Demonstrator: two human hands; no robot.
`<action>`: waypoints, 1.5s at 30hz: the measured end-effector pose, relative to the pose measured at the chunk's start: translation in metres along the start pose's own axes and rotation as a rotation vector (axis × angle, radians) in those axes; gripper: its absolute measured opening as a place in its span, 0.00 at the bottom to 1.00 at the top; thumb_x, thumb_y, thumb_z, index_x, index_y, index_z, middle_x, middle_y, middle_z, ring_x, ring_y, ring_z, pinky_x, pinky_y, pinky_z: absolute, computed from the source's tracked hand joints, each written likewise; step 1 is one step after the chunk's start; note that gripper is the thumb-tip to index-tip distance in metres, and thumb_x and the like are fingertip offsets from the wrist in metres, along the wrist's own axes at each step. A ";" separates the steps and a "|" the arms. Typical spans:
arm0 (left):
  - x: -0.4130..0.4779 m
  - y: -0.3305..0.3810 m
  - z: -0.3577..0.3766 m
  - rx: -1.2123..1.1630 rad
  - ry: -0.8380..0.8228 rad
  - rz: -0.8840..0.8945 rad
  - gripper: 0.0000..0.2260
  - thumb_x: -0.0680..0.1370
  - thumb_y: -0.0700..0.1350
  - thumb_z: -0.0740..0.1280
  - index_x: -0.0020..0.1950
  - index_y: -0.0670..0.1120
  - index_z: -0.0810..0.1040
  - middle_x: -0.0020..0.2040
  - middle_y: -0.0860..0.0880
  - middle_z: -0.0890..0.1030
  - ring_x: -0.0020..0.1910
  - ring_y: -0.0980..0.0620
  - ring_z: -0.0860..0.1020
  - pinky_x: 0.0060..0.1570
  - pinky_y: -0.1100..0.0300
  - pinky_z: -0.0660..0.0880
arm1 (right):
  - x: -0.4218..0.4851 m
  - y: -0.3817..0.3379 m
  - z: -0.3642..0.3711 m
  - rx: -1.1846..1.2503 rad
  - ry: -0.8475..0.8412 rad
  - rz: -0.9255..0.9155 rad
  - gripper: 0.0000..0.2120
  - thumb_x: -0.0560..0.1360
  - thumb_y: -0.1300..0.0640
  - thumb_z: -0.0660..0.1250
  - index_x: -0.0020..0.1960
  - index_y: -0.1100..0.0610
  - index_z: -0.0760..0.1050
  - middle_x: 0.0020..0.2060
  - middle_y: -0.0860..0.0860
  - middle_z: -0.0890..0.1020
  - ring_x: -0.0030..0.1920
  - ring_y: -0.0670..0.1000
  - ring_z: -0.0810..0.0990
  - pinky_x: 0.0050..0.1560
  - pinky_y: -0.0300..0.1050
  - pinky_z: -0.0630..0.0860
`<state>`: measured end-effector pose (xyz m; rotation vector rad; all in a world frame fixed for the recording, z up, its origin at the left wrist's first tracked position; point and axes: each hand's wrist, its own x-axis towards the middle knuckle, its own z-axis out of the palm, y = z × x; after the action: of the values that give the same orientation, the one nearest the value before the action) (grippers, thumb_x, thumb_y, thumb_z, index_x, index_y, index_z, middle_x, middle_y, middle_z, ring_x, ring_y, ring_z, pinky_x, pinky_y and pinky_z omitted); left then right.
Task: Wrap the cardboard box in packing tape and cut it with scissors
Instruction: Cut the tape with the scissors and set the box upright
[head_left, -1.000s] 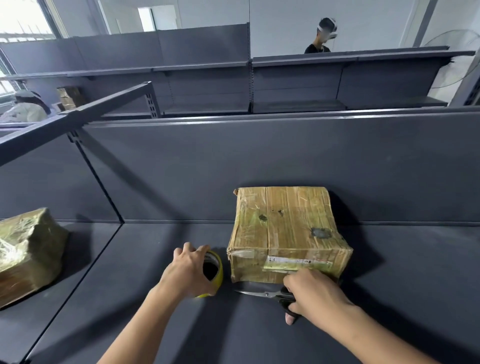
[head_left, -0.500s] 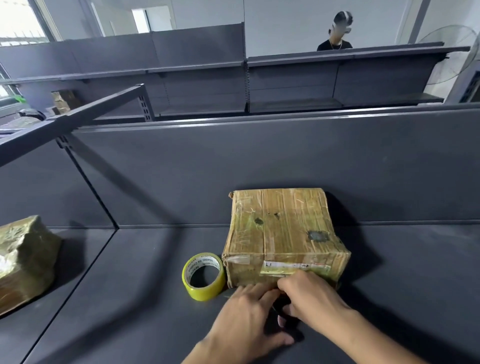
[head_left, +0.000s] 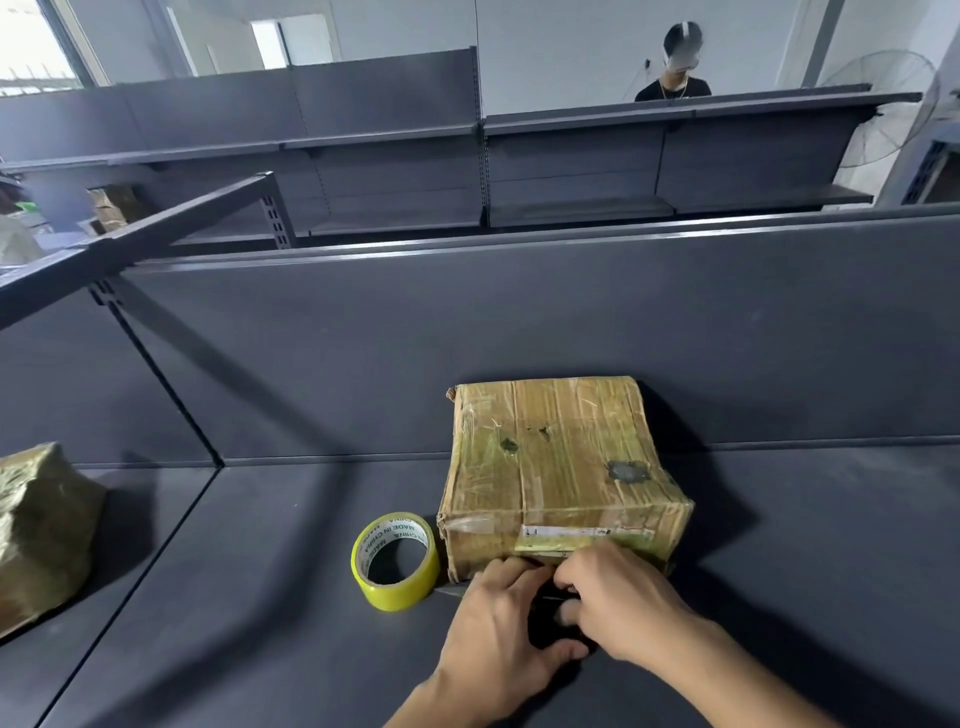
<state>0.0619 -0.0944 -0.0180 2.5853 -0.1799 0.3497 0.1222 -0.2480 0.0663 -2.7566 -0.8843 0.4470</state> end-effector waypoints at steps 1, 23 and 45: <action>0.000 0.001 0.000 0.021 -0.001 0.002 0.32 0.67 0.70 0.72 0.64 0.52 0.81 0.52 0.53 0.80 0.52 0.51 0.78 0.55 0.55 0.76 | -0.001 -0.002 -0.001 -0.019 0.016 0.004 0.18 0.78 0.58 0.68 0.32 0.54 0.67 0.30 0.49 0.72 0.34 0.52 0.74 0.28 0.42 0.63; -0.025 0.011 -0.059 -0.046 0.090 0.376 0.08 0.79 0.47 0.69 0.57 0.50 0.83 0.52 0.56 0.81 0.49 0.54 0.80 0.46 0.61 0.78 | 0.048 -0.049 -0.026 -0.167 0.642 -0.441 0.27 0.78 0.35 0.57 0.56 0.52 0.86 0.58 0.46 0.85 0.60 0.53 0.84 0.55 0.52 0.81; 0.063 -0.005 -0.099 -1.356 -0.063 -0.863 0.21 0.82 0.53 0.59 0.53 0.42 0.86 0.53 0.40 0.87 0.48 0.44 0.85 0.53 0.50 0.79 | 0.010 0.065 -0.063 1.207 0.218 0.374 0.41 0.68 0.29 0.72 0.76 0.43 0.68 0.76 0.47 0.70 0.75 0.52 0.69 0.76 0.61 0.61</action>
<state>0.1017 -0.0431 0.0799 1.1406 0.5065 -0.1676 0.1862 -0.3011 0.1035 -1.7457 0.0439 0.4924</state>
